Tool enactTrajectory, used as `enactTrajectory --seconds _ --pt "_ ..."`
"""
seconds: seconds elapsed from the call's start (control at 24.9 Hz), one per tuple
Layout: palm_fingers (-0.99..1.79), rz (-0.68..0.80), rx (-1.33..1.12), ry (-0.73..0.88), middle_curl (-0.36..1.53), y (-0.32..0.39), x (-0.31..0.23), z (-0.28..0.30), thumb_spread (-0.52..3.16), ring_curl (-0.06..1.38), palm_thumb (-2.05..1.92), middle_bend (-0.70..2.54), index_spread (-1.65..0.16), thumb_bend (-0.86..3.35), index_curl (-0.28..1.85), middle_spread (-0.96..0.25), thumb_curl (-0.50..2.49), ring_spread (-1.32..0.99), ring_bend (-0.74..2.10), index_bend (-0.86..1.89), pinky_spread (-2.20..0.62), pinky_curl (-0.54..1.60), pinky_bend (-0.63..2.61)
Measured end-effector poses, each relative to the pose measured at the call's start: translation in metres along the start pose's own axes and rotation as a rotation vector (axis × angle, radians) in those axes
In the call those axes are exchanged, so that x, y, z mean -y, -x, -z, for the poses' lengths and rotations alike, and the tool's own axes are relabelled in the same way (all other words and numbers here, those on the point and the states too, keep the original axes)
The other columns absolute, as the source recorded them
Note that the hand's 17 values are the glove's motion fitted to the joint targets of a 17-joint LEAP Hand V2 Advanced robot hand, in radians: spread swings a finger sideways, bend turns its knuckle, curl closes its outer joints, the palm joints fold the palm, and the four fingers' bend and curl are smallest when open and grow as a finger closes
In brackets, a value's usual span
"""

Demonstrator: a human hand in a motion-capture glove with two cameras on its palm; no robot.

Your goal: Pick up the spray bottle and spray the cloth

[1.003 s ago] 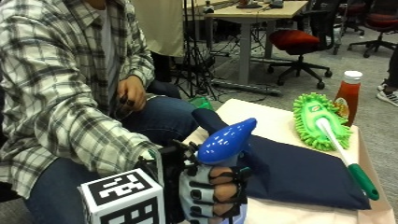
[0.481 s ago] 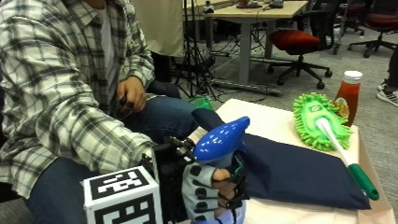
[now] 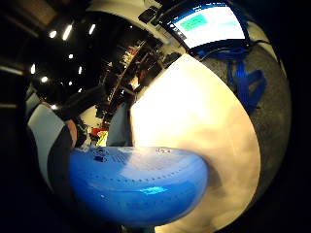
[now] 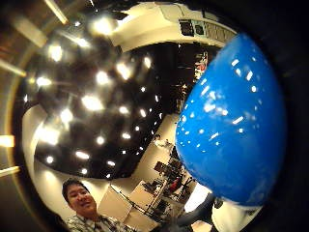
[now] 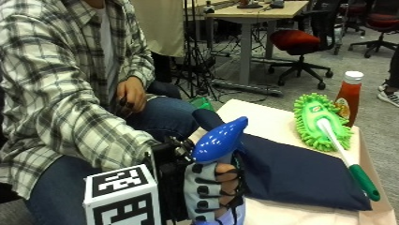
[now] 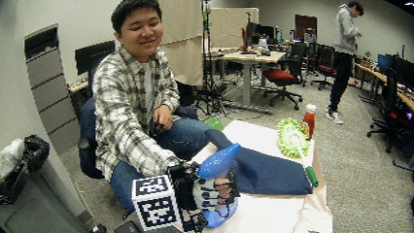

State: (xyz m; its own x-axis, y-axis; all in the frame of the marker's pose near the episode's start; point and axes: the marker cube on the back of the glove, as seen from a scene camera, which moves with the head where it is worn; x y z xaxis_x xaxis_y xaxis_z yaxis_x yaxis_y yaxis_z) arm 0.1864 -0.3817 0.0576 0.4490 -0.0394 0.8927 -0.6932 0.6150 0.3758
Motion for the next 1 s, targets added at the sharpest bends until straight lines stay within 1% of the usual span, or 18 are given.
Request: enactTrajectory --seconds 0.24,0.44,0.72,1.0 --pt "1.35 0.031 -0.042 0.030 0.50 0.008 -0.007 0.004 0.20 0.44 1.11 0.53 -0.23 -0.02 0.49 -0.09 0.71 -0.17 0.54 0.36 -0.09 0.39 0.33" --pt "1.34 0.133 -0.124 0.094 0.50 0.027 -0.018 -0.002 0.17 0.45 1.11 0.54 -0.23 -0.03 0.51 -0.09 0.73 -0.17 0.55 0.37 -0.09 0.40 0.34" --pt "1.34 0.224 -0.268 0.241 0.51 0.073 -0.025 0.005 0.15 0.45 1.11 0.58 -0.22 -0.03 0.52 -0.09 0.74 -0.17 0.55 0.36 -0.10 0.40 0.34" --pt "1.34 0.336 -0.417 0.328 0.52 0.125 -0.033 -0.002 0.13 0.45 1.10 0.59 -0.22 -0.03 0.54 -0.09 0.76 -0.17 0.56 0.35 -0.11 0.41 0.36"
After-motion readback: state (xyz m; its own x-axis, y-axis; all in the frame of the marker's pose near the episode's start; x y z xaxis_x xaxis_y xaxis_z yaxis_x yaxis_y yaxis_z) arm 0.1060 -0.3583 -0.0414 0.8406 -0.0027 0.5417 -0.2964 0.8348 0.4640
